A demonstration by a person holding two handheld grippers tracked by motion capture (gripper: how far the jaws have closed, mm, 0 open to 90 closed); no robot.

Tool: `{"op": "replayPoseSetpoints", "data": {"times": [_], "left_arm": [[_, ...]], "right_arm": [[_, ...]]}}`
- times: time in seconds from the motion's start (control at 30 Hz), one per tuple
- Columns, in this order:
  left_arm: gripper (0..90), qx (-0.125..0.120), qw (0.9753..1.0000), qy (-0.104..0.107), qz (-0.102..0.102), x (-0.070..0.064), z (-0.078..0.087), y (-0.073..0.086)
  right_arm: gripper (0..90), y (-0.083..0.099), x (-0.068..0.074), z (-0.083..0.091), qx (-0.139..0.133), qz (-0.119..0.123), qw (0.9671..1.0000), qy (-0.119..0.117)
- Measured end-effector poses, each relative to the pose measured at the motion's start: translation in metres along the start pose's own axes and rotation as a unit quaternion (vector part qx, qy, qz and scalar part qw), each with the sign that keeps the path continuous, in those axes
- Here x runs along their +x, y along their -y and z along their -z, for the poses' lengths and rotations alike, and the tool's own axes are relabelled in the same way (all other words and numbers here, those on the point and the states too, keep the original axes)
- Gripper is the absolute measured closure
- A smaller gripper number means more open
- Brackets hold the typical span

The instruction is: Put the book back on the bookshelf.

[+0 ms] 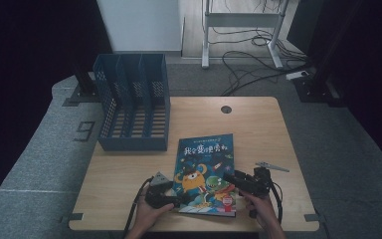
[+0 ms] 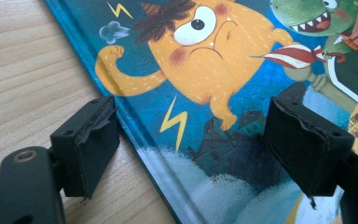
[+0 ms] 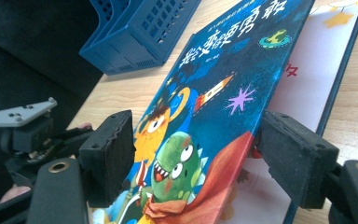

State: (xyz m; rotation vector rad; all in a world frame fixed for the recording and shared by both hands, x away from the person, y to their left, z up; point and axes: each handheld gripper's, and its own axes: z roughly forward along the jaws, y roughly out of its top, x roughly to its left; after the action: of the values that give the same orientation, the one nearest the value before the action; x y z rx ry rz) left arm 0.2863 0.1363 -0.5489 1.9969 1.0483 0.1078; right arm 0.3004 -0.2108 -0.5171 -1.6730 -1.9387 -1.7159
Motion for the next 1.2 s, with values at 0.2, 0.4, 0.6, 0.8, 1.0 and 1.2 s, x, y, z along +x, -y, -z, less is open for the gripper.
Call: {"op": "replayPoseSetpoints", "data": {"times": [0.2,0.4,0.6,0.8,1.0,1.2], "left_arm": [[17.7,-0.001,1.0,-0.001,0.001,0.0,0.0,0.0],[17.6,0.0,1.0,-0.003,0.001,0.0,0.0,0.0],[17.5,-0.002,1.0,0.001,0.005,0.001,0.0,0.0],[16.9,-0.01,0.9995,0.018,0.024,0.005,0.001,0.001],[17.7,-0.007,0.9997,0.015,0.018,0.005,0.002,0.001],[17.8,-0.003,1.0,0.004,0.006,0.002,0.001,0.0]], "right_arm": [[28.0,0.0,-0.002,0.0,0.002,-0.009,0.9999,-0.006],[29.3,0.001,-0.001,0.0,0.009,0.016,0.9998,0.004],[30.1,0.002,0.003,0.0,0.011,0.054,0.9984,0.013],[35.9,0.004,0.001,-0.005,0.032,0.035,0.9969,-0.062],[35.2,0.013,0.02,-0.031,0.04,0.098,0.9943,0.007],[35.0,0.009,0.008,-0.029,0.014,0.089,0.9951,0.04]]}}
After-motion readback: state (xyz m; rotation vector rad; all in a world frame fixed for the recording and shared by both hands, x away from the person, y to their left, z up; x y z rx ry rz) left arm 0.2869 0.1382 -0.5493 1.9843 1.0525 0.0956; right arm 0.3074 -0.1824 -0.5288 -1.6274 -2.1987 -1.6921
